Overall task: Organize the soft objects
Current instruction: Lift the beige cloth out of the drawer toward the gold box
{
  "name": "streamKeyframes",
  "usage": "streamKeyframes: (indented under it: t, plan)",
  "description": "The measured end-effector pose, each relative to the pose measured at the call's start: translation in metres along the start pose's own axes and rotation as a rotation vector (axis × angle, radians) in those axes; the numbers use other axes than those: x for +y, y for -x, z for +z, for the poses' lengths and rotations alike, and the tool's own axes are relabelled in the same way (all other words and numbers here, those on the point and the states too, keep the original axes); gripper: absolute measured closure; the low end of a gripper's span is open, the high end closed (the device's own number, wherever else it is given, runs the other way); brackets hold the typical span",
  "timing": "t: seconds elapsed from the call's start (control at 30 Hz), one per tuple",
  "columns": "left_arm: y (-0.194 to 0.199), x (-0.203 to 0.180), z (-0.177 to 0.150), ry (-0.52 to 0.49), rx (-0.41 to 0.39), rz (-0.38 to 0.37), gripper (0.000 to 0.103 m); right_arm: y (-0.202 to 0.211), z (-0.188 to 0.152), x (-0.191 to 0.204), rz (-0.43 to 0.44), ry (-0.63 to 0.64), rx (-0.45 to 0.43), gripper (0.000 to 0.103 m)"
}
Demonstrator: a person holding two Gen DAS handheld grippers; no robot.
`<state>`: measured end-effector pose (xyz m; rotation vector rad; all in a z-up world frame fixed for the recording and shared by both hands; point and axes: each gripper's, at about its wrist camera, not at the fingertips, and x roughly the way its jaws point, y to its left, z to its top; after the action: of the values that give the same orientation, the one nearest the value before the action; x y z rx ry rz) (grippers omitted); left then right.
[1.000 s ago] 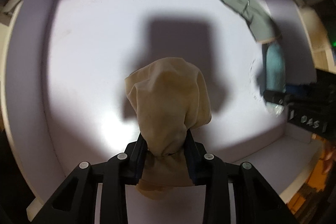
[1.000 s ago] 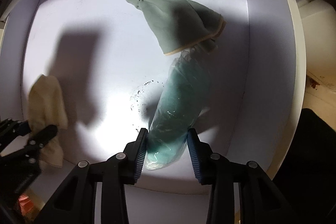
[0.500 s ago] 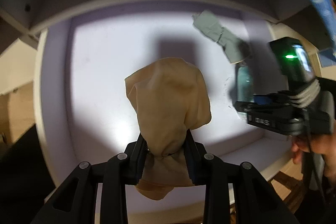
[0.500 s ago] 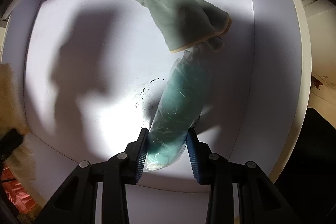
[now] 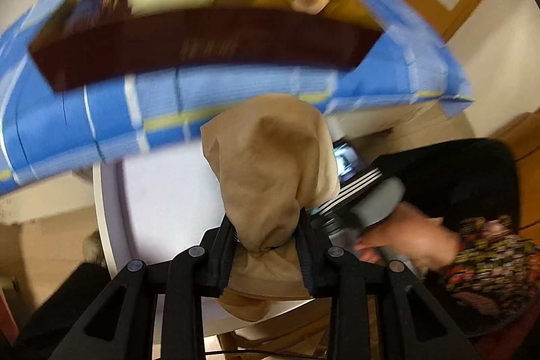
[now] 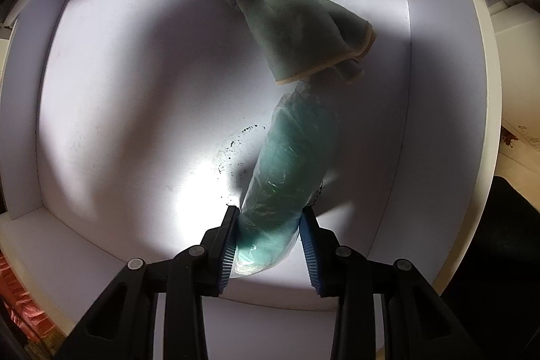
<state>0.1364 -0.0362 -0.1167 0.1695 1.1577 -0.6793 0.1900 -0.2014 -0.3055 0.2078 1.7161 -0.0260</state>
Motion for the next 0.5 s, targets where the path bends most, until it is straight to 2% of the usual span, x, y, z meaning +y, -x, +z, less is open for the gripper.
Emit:
streamKeyframes:
  t: [0.1,0.27,0.5]
  plan:
    - [0.037,-0.010,0.016,-0.028,-0.057,-0.023,0.071,0.000,0.000,0.001,-0.001,0.002,0.000,0.066]
    - [0.071,-0.021,0.045,-0.028,-0.139,-0.088,0.071,-0.001,-0.002,0.002,0.000,0.005,0.001,0.066]
    - [0.098,-0.024,0.083,-0.011,-0.211,-0.108,0.071,-0.001,-0.002,0.003,0.002,0.002,0.002,0.066]
